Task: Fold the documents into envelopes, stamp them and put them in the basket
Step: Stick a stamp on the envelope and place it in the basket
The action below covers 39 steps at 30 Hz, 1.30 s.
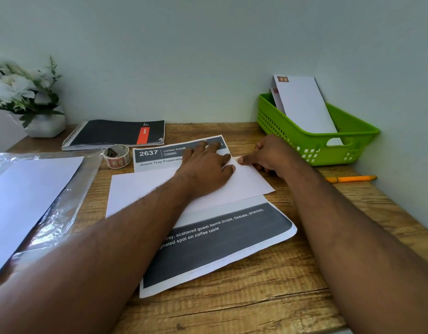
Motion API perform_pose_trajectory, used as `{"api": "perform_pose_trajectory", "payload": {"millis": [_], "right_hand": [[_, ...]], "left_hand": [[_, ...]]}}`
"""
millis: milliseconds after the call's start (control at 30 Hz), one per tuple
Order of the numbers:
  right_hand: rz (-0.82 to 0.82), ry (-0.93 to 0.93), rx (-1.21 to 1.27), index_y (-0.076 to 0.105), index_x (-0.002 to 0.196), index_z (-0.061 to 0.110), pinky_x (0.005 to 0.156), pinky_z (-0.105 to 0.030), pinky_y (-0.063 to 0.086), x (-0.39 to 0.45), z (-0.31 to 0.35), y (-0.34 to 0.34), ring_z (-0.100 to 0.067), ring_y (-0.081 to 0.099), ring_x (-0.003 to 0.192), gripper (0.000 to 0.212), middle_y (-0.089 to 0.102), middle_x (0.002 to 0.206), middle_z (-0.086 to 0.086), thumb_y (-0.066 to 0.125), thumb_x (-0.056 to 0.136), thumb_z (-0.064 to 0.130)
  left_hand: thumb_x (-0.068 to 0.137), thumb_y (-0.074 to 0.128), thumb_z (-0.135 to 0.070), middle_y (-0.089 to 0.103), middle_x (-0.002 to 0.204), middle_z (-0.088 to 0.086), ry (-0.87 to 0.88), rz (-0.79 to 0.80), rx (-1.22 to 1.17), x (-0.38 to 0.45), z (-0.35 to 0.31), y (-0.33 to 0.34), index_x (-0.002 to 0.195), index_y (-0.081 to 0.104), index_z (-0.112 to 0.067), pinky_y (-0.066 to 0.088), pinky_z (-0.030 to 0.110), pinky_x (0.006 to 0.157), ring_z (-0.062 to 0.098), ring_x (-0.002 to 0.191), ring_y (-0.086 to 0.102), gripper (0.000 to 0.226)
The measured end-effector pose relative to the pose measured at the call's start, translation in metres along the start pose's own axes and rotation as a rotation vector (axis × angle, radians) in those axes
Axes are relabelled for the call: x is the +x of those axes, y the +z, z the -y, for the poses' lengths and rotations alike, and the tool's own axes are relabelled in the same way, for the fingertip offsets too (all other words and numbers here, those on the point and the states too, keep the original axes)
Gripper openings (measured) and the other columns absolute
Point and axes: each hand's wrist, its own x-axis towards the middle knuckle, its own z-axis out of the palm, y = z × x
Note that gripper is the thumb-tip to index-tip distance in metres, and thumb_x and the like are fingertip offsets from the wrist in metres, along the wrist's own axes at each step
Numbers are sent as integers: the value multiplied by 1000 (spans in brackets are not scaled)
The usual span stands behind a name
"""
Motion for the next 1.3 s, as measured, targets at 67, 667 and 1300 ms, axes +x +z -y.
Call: {"api": "perform_pose_trajectory", "payload": {"millis": [67, 667, 1300], "right_hand": [[-109, -17, -144, 47, 66, 17, 53, -26, 32, 0, 2, 7, -24, 52, 68, 49, 52, 66, -2, 77, 68, 55], [-181, -56, -260, 54, 71, 17, 61, -26, 40, 0, 3, 10, -28, 60, 82, 47, 60, 79, -5, 70, 73, 61], [138, -97, 117, 64, 76, 11, 48, -21, 34, -9, -5, -13, -13, 45, 46, 27, 58, 59, -3, 83, 72, 30]], "left_hand": [[98, 31, -50, 20, 160, 0, 9, 4, 4, 1, 0, 1, 142, 45, -35, 10, 49, 115, 25, 147, 13, 48], [96, 37, -55, 29, 150, 2, -48, -30, -24, -8, -4, -7, 139, 48, -38, 17, 45, 113, 28, 138, 23, 47], [78, 48, -76, 49, 134, 3, -232, -142, -77, -4, 5, -5, 115, 58, -30, 26, 46, 102, 26, 128, 40, 60]]}}
